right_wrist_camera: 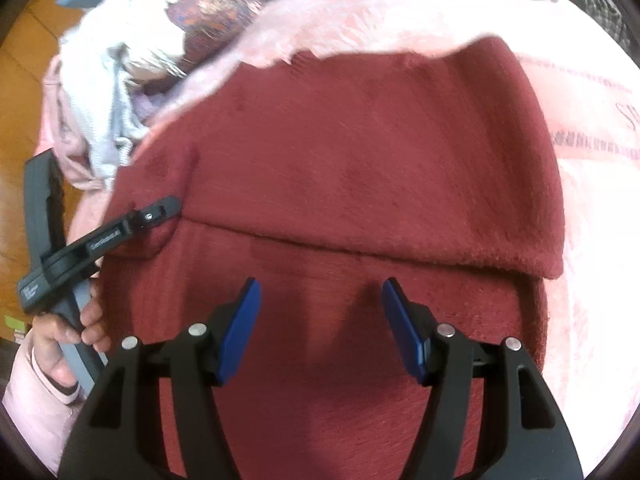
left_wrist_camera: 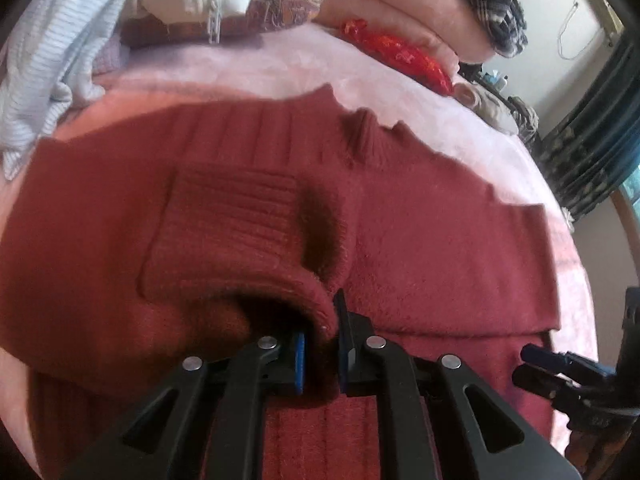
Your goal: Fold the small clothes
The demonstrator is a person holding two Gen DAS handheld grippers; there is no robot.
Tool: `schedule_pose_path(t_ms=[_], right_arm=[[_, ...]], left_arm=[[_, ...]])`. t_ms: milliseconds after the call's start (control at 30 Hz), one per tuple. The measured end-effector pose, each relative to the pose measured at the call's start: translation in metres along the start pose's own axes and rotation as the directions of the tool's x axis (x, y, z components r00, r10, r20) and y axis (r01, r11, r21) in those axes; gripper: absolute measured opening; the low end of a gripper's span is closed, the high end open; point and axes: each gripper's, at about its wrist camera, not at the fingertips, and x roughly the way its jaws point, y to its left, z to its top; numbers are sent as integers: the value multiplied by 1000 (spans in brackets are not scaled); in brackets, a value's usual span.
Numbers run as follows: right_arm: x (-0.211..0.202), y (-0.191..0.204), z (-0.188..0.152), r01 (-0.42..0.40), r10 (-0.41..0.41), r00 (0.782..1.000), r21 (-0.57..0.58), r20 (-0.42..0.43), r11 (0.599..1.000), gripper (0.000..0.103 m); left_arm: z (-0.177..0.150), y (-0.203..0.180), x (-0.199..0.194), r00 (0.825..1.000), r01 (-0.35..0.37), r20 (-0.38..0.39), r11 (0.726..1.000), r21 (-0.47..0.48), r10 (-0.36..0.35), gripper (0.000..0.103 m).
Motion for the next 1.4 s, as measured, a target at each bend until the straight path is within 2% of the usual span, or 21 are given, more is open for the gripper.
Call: schedule_pose_path(t_ms=[67,133,200,233,300,367,433,533,700,800,833,900,933,1000,1033,1067,1100,1200,1300,1400], right_arm=[[9,-3,0,15,-15,999,2,-29,1000,63],[11,-1,1,29,-29,999,-14,-40,999,64],[7,5,3,41,-42,998,-34,-36,999,64],[3,10,6,40,-41,999,-44,-25,998,64],[-4,24,13,15,-16,1000,-59,-8,998,64],[-7,48,23,-9,9,1000,-90,-3,996,64],[-4,75,30,-11,9,1000,-132,-15,991,64],[6,127,42,-21,17,1000,-223,-21,975,64],[43,201,62,-95,70,993,-278,-98,956,64],[69,230,65,-68,27,991,-324,-131,944,64],[78,236,66,-54,6,990,-342,-140,938,67],[95,244,66,31,-88,988,-389,-129,921,68],[102,246,66,67,-128,984,-409,-123,910,63],[113,244,63,135,-198,976,-453,-94,881,45],[113,242,62,160,-219,973,-475,-72,866,32],[108,237,62,160,-215,975,-485,-59,860,17],[101,229,63,139,-189,980,-471,-61,871,12],[68,193,71,-17,-9,997,-347,-71,938,8],[35,150,71,-52,51,999,-239,-12,970,9],[17,94,64,-102,101,995,-115,-13,988,30]], left_arm=[[0,-1,-6,1000,13,-16,1000,13,-13,17],[0,7,-23,996,74,-42,997,-26,-75,18],[0,21,-44,994,103,-26,993,-58,-104,41],[-1,35,-62,995,96,11,993,-70,-95,42],[4,64,-88,997,55,63,995,-83,-50,43],[13,89,-96,997,-38,68,994,-99,45,42],[20,114,-96,984,-167,48,980,-110,173,41],[27,145,-80,962,-274,-16,955,-116,274,38],[26,160,-55,953,-300,-83,948,-107,292,38],[23,160,-47,949,-310,-87,946,-91,303,38],[23,161,-47,950,-309,-85,947,-89,302,38],[23,165,-48,954,-297,-84,949,-103,290,38],[23,166,-48,955,-292,-84,950,-109,284,38],[21,166,-49,956,-289,-81,951,-106,282,38],[20,166,-49,956,-289,-78,952,-102,282,38],[20,166,-49,956,-289,-76,952,-97,282,39],[18,167,-50,957,-288,-73,953,-93,282,39],[19,165,-53,959,-280,-67,954,-106,275,39],[18,161,-61,967,-255,-52,960,-120,250,39],[16,156,-71,973,-231,-34,966,-118,229,41]])
